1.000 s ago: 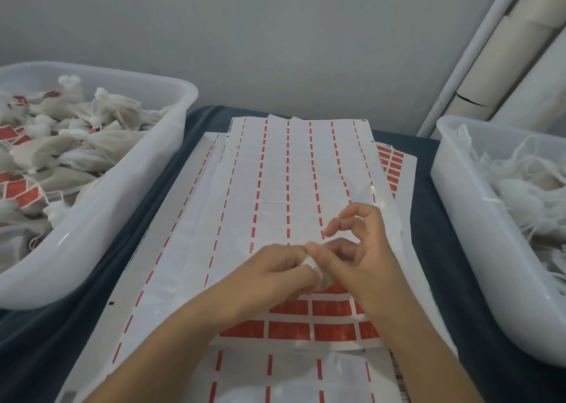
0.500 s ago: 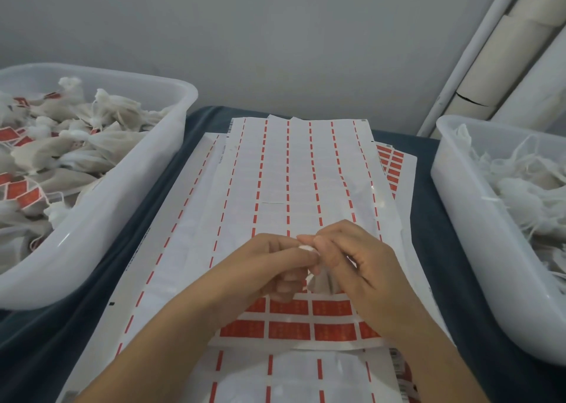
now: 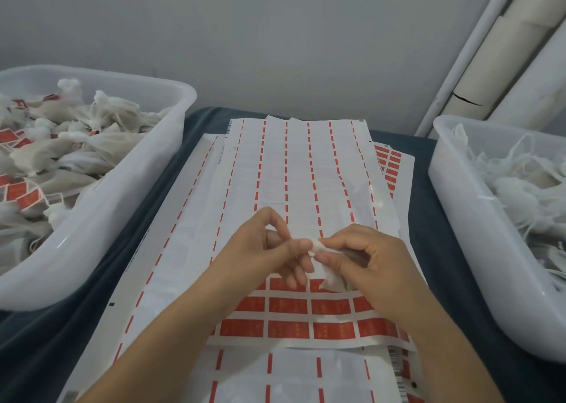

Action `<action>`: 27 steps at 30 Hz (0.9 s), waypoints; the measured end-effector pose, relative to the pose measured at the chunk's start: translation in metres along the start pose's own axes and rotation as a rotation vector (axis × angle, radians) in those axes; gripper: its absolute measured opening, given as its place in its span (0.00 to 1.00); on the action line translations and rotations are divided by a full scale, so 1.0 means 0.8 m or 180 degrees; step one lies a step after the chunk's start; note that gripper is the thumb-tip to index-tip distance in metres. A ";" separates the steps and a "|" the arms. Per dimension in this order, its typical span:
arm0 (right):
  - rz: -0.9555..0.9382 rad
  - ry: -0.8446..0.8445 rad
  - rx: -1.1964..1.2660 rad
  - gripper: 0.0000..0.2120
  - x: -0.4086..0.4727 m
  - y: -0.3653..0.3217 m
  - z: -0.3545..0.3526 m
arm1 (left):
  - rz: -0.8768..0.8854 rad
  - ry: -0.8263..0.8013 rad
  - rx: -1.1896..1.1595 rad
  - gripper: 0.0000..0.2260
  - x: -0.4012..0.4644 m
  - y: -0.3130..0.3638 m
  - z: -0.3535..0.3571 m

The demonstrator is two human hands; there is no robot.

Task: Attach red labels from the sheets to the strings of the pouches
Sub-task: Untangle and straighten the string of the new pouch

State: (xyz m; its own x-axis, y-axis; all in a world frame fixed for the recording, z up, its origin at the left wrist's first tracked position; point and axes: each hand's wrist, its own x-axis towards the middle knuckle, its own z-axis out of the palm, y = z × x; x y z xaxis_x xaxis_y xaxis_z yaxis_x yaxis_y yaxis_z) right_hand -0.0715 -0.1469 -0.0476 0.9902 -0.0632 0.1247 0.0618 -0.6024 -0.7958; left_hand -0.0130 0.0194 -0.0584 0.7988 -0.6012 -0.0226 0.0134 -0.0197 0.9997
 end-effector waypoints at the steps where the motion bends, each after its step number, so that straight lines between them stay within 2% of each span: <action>1: 0.0132 -0.0016 0.0153 0.04 0.000 -0.002 0.001 | 0.0131 0.0117 0.0093 0.16 0.000 0.000 0.000; 4: 0.0769 -0.0259 0.1152 0.10 -0.002 -0.008 0.005 | 0.0441 0.0285 0.0198 0.17 -0.002 0.003 0.001; 7: 0.1431 -0.0961 0.3065 0.08 -0.003 -0.016 0.011 | 0.0512 0.0298 -0.0063 0.17 -0.002 0.002 0.005; 9: 0.1567 -0.1312 0.3931 0.06 -0.004 -0.017 0.015 | 0.0429 0.0236 -0.0344 0.16 -0.002 0.002 0.006; 11: 0.1515 -0.1497 0.4233 0.05 -0.004 -0.016 0.017 | 0.0275 0.0060 -0.0527 0.12 -0.002 0.000 0.002; 14: 0.1450 -0.1199 0.4060 0.08 -0.004 -0.019 0.012 | 0.0038 -0.0213 -0.1216 0.11 -0.001 0.000 0.000; 16: 0.1472 -0.0608 0.3199 0.08 -0.005 -0.020 0.010 | -0.0207 0.0218 -0.1523 0.15 0.005 0.003 0.000; 17: 0.1463 -0.0299 0.2662 0.08 -0.006 -0.019 0.009 | -0.0306 0.0548 -0.1338 0.16 0.008 0.003 0.001; 18: 0.1403 -0.0019 0.2239 0.09 -0.006 -0.017 0.008 | -0.0268 0.0789 -0.0837 0.15 0.008 0.001 0.002; 19: 0.1304 0.0183 0.1929 0.10 -0.007 -0.017 0.009 | -0.0064 0.0880 -0.0159 0.16 0.007 -0.001 0.004; 21: 0.1122 0.0382 0.1513 0.14 -0.006 -0.019 0.015 | 0.0410 0.0709 0.0732 0.17 0.000 -0.002 0.013; 24: 0.0951 0.0309 0.1231 0.15 -0.006 -0.019 0.023 | 0.0610 0.0484 0.0917 0.14 -0.003 -0.004 0.022; 27: 0.0842 0.0212 0.1524 0.16 -0.006 -0.016 0.024 | 0.0617 0.0532 0.0715 0.16 -0.001 -0.005 0.018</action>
State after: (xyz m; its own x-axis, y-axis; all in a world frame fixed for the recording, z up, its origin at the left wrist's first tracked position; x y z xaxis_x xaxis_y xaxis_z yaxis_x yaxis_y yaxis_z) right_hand -0.0750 -0.1238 -0.0496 0.9706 -0.2228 -0.0914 -0.1227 -0.1309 -0.9838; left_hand -0.0226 0.0087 -0.0623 0.8612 -0.4721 0.1880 -0.2664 -0.1045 0.9582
